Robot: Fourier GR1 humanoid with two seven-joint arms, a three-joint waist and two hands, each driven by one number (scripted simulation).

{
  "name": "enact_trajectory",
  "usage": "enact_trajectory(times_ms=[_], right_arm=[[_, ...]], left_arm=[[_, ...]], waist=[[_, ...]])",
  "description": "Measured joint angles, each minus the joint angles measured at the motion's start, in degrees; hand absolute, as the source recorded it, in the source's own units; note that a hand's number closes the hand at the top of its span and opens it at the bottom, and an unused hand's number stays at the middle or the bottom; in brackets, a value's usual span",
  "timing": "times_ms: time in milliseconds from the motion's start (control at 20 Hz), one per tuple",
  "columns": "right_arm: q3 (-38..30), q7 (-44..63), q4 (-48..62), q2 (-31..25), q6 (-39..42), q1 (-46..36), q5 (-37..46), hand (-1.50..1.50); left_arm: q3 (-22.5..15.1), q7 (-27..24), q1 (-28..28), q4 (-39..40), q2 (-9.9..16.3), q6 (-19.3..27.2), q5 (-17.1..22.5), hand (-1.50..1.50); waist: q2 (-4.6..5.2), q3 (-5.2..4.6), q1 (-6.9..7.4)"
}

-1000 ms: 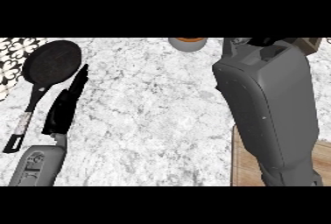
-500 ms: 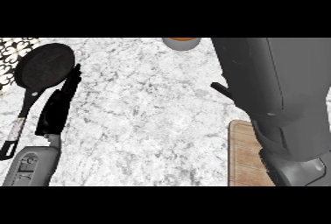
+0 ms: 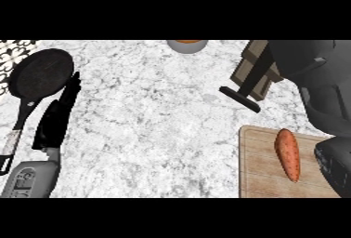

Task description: Pick the tomato from the cutting board and place it in the tiered basket

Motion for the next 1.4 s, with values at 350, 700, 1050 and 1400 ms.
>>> enact_trajectory(times_ms=[350, 700, 1050, 1400], right_arm=[[0.01, -2.1, 9.66, -5.57, 1.11, -2.57, 3.11, 1.5], [-2.36, -5.9, 13.52, -8.17, 0.72, -2.41, 0.82, 1.5], [-6.27, -8.99, 13.82, -8.85, -2.57, 2.18, -3.86, 1.5], [-11.92, -4.93, 11.44, -7.48, -6.86, 5.97, -9.71, -1.5]], left_arm=[[0.5, -0.57, 1.37, -0.48, -0.02, 0.42, -0.21, 0.0], [1.49, -0.83, 0.89, 0.58, 0.08, 0.5, -0.15, 0.0], [2.65, -1.36, 1.29, 1.04, 0.57, -0.11, 0.44, 0.0], [2.24, -0.07, 1.28, 0.42, -0.08, 0.23, -0.15, 0.0]], waist=[[-0.19, 0.11, -1.0], [-0.41, 0.17, -1.93], [-0.68, 0.23, -2.53], [-0.9, 0.26, -3.06]])
